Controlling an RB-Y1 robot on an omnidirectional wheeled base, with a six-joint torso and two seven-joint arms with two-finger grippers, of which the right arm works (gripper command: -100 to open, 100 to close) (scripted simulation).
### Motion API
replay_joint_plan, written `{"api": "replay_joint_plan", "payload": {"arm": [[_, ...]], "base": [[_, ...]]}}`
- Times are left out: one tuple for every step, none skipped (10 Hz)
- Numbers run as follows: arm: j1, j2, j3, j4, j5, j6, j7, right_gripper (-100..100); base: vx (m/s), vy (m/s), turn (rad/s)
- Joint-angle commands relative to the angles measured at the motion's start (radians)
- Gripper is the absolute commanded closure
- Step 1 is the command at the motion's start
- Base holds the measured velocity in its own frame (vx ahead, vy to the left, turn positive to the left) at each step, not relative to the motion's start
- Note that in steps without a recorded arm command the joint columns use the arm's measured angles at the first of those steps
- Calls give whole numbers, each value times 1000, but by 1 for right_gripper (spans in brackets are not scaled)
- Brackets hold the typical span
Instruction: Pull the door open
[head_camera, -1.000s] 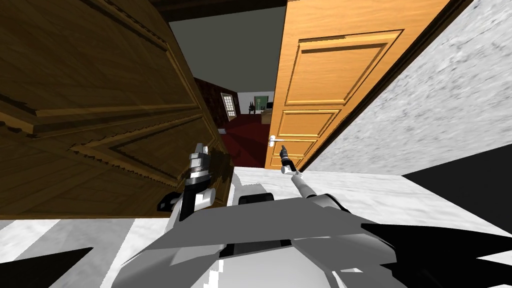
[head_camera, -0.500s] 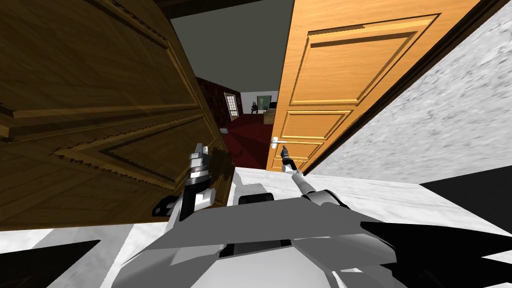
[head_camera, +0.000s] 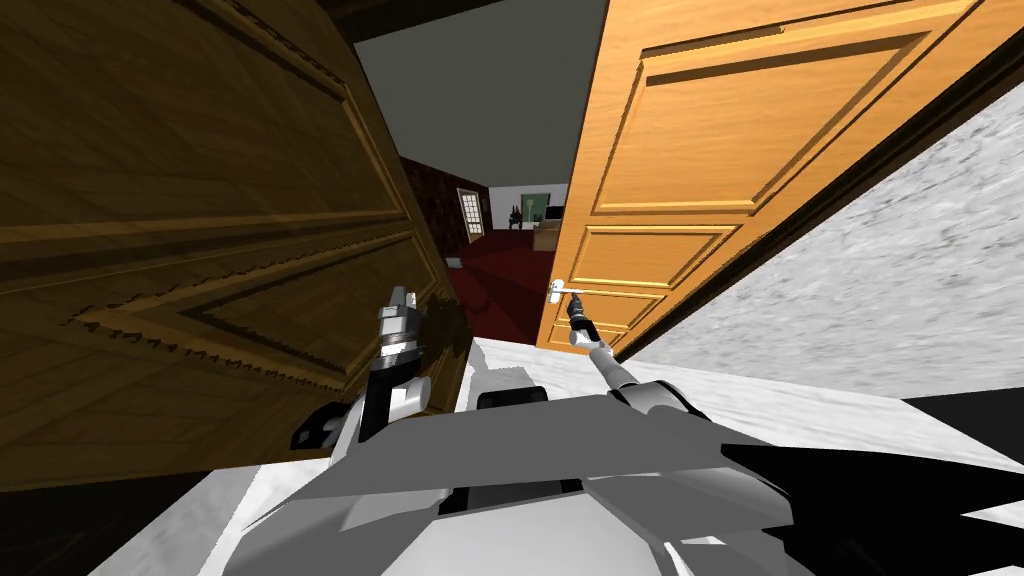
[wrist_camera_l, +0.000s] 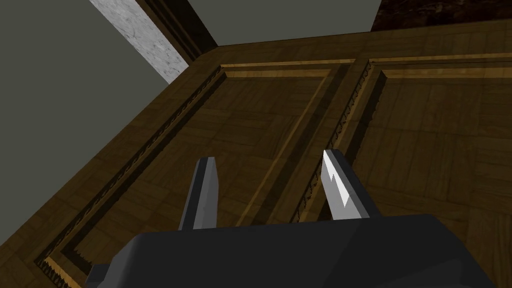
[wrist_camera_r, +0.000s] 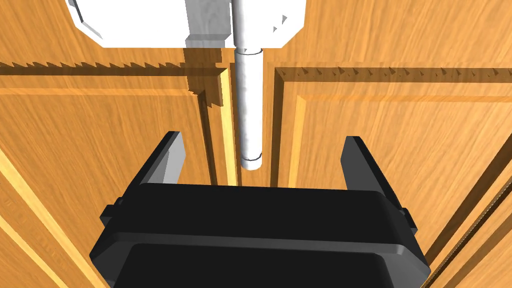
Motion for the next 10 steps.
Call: {"api": "replay_joint_plan", "payload": {"arm": [[12,-33,-1,21,-8,-17,-31,-100],[24,-55,-6,27,-14,-24,-47,-100],[34,-75,-10,32,-20,-31,-62,-100],[39,-84,-12,34,-23,-34,-69,-100],[50,-105,-16,40,-29,-40,-85,-100],[54,-112,-18,42,-31,-43,-91,-100],[55,-100,-23,26,-31,-32,-74,-100],[55,-100,-23,26,-31,-32,-74,100],[55,-100,-23,26,-31,-32,-74,100],[55,-100,-23,26,-31,-32,-74,100]], "base": [[206,-9,155],[207,-7,184],[182,6,227],[149,-4,96],[189,-13,120],[206,-24,98],[86,-14,15],[-13,2,-11],[-30,4,-1],[-26,4,7]]}}
